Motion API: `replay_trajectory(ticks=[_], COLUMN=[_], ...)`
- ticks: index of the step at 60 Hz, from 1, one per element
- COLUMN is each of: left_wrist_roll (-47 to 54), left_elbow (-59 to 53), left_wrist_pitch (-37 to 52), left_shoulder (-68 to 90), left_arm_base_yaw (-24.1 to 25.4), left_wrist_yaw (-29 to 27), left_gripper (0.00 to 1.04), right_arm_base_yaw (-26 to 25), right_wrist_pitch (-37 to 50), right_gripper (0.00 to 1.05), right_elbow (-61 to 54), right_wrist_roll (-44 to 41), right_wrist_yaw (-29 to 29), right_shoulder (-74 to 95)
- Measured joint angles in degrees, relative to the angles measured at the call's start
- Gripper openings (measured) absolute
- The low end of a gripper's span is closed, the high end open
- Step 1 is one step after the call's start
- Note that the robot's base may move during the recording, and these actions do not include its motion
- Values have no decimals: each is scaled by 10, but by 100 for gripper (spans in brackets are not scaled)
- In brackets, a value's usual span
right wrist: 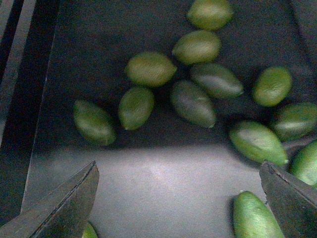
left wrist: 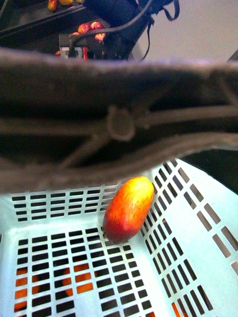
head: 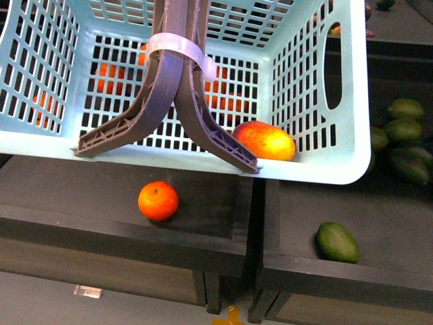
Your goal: Pick mango and avocado into basket
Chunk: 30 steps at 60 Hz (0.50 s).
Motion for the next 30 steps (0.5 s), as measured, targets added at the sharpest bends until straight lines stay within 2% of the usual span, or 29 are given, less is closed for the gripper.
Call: replay_trajectory(ticks=[14, 30], left_wrist_roll=[0, 0], left_elbow=[0, 0], left_wrist_pitch=[0, 0], left_shoulder=[0, 0], left_arm_base_yaw=[0, 0], left_wrist_yaw=[-3, 1], left_gripper=[6, 6], right_arm_base_yaw=[56, 77], right_wrist_pitch=[20, 23], right_gripper=[97, 97], right_elbow=[82, 184], right_wrist_roll=[-27, -25], right_wrist_yaw=[-3, 10], right_shoulder=[138, 260])
